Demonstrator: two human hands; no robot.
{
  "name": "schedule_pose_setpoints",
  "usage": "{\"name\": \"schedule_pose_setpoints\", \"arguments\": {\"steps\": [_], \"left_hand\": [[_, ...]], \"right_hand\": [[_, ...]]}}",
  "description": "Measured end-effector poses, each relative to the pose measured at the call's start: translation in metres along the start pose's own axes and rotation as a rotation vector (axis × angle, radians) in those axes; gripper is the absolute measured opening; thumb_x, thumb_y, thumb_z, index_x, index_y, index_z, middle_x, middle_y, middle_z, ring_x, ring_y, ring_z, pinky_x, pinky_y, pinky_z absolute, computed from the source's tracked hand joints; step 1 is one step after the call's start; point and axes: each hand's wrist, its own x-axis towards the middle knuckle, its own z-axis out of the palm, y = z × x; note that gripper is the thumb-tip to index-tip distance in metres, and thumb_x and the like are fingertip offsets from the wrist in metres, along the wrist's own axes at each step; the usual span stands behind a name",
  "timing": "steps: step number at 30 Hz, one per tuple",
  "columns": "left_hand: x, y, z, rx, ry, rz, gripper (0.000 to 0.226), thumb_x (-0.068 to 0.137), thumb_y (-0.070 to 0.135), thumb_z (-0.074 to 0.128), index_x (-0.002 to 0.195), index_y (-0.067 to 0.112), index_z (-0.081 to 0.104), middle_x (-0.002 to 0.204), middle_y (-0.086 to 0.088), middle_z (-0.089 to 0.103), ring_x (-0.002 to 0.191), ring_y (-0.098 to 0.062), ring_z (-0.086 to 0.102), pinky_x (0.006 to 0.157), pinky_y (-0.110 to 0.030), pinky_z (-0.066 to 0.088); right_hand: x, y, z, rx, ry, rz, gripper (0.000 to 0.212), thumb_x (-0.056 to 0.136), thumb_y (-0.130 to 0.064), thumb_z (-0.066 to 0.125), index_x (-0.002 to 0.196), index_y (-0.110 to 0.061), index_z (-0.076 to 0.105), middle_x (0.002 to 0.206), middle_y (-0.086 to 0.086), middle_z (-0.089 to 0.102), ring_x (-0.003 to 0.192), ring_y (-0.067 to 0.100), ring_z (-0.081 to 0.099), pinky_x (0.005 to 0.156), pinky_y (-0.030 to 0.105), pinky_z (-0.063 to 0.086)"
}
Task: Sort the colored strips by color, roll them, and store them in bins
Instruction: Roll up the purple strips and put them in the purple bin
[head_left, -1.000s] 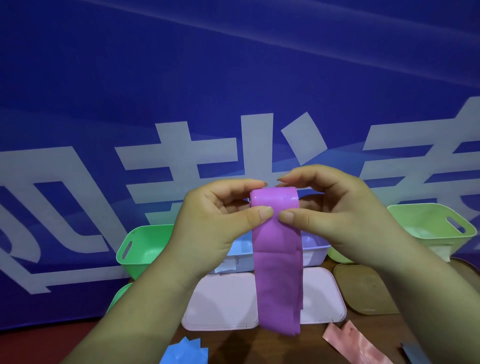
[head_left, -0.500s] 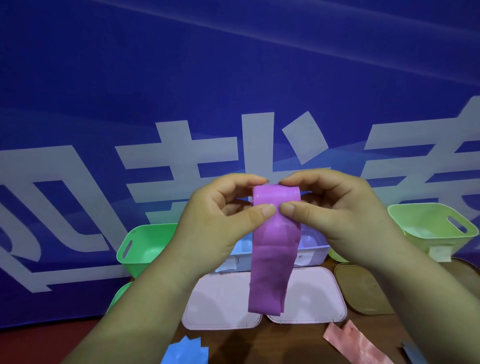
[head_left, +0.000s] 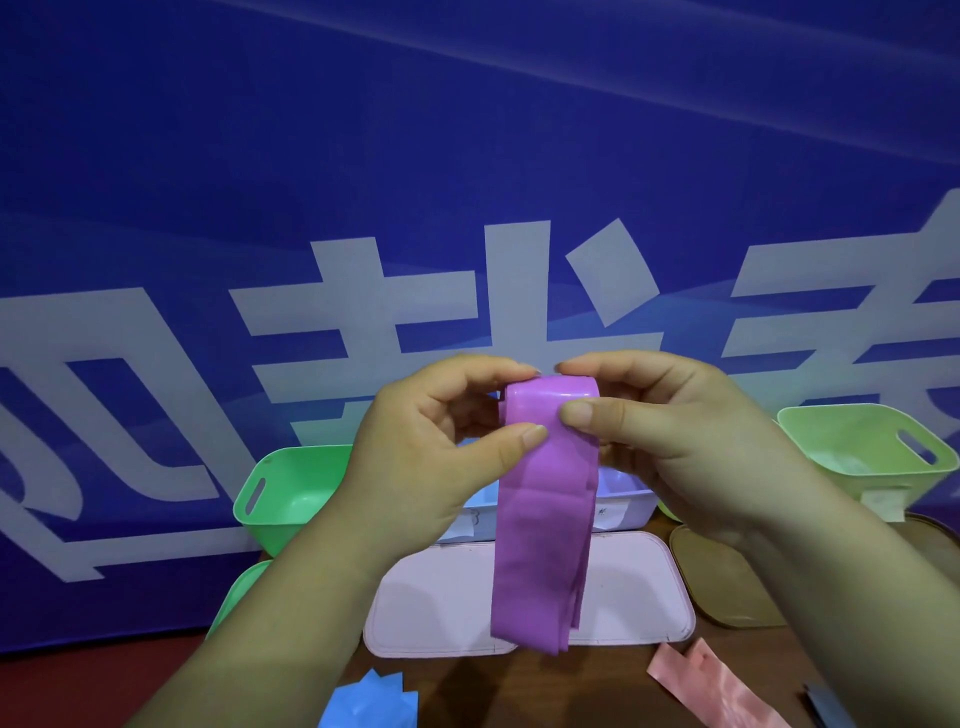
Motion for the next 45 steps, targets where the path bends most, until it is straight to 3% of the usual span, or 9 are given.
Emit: {"name": "schedule_pose_setpoints", "arguments": {"steps": [3, 6, 10, 16, 22, 28, 33, 40, 45], "left_hand": [[0.0, -0.001, 0.0, -0.012, 0.027, -0.007, 0.037, 0.07, 0.009, 0.079, 0.105, 0.021, 0.074, 0.102, -0.006, 0.075, 0.094, -0.034, 0.069, 0.085, -0.046, 0.06], [0.0, 0.001, 0.001, -0.045, 0.046, -0.033, 0.038, 0.068, 0.009, 0.086, 0.102, 0.021, 0.074, 0.099, -0.006, 0.076, 0.092, -0.032, 0.07, 0.08, -0.034, 0.061], [0.0, 0.004, 0.003, -0.109, 0.061, -0.079, 0.037, 0.064, 0.014, 0.077, 0.1, 0.019, 0.072, 0.1, -0.004, 0.076, 0.088, -0.019, 0.073, 0.075, -0.022, 0.058], [0.001, 0.005, 0.006, -0.174, 0.1, -0.138, 0.031, 0.075, -0.001, 0.075, 0.102, 0.015, 0.073, 0.094, -0.004, 0.078, 0.085, -0.014, 0.074, 0.073, -0.022, 0.058], [0.001, 0.007, 0.007, -0.132, 0.079, -0.145, 0.03, 0.079, 0.003, 0.074, 0.107, 0.014, 0.072, 0.096, -0.002, 0.077, 0.087, -0.013, 0.074, 0.072, -0.02, 0.057], [-0.001, 0.005, 0.003, -0.076, 0.016, -0.115, 0.045, 0.069, 0.022, 0.074, 0.114, 0.018, 0.068, 0.106, 0.003, 0.075, 0.098, -0.012, 0.071, 0.081, -0.023, 0.058], [-0.002, 0.003, 0.001, -0.032, -0.036, -0.081, 0.052, 0.078, 0.005, 0.08, 0.122, 0.026, 0.063, 0.115, 0.004, 0.071, 0.101, -0.018, 0.071, 0.084, -0.036, 0.061], [0.0, 0.003, 0.001, -0.005, 0.003, 0.027, 0.039, 0.075, 0.009, 0.077, 0.111, 0.022, 0.068, 0.111, -0.004, 0.07, 0.099, -0.03, 0.068, 0.084, -0.048, 0.06], [-0.002, 0.001, 0.001, -0.004, 0.032, 0.038, 0.035, 0.075, 0.011, 0.078, 0.108, 0.021, 0.071, 0.106, -0.006, 0.073, 0.095, -0.03, 0.07, 0.083, -0.046, 0.06]], "right_hand": [[0.001, -0.001, -0.001, -0.041, -0.034, 0.005, 0.04, 0.063, -0.021, 0.079, 0.103, -0.017, 0.074, 0.097, 0.008, 0.075, 0.085, 0.023, 0.073, 0.071, 0.028, 0.056], [0.0, -0.002, -0.003, -0.14, -0.047, -0.055, 0.036, 0.065, -0.023, 0.079, 0.101, -0.022, 0.074, 0.1, 0.003, 0.075, 0.088, 0.023, 0.073, 0.075, 0.031, 0.058], [-0.002, -0.001, -0.004, -0.298, -0.043, -0.149, 0.04, 0.065, -0.027, 0.081, 0.103, -0.031, 0.071, 0.108, -0.003, 0.071, 0.087, 0.034, 0.071, 0.084, 0.044, 0.06], [-0.004, 0.003, -0.007, -0.352, -0.067, -0.296, 0.039, 0.071, -0.023, 0.083, 0.106, -0.033, 0.069, 0.11, -0.004, 0.067, 0.086, 0.033, 0.07, 0.079, 0.049, 0.06], [-0.002, 0.008, -0.005, -0.339, -0.017, -0.321, 0.034, 0.073, -0.019, 0.08, 0.104, -0.03, 0.071, 0.102, 0.0, 0.071, 0.083, 0.041, 0.065, 0.075, 0.053, 0.058], [-0.001, 0.008, -0.005, -0.268, 0.01, -0.289, 0.034, 0.07, -0.016, 0.081, 0.102, -0.026, 0.073, 0.101, 0.002, 0.073, 0.085, 0.039, 0.068, 0.08, 0.048, 0.06], [-0.001, 0.004, -0.005, -0.256, 0.021, -0.268, 0.036, 0.07, -0.013, 0.08, 0.103, -0.022, 0.072, 0.099, 0.005, 0.073, 0.086, 0.036, 0.07, 0.08, 0.045, 0.06], [-0.002, -0.001, -0.002, -0.172, -0.006, -0.23, 0.034, 0.07, -0.011, 0.077, 0.103, -0.016, 0.073, 0.094, 0.002, 0.075, 0.086, 0.015, 0.073, 0.073, 0.022, 0.057], [-0.004, -0.001, -0.002, -0.177, -0.017, -0.221, 0.032, 0.072, -0.01, 0.076, 0.104, -0.014, 0.072, 0.089, 0.0, 0.075, 0.08, 0.011, 0.072, 0.069, 0.019, 0.056]]}}
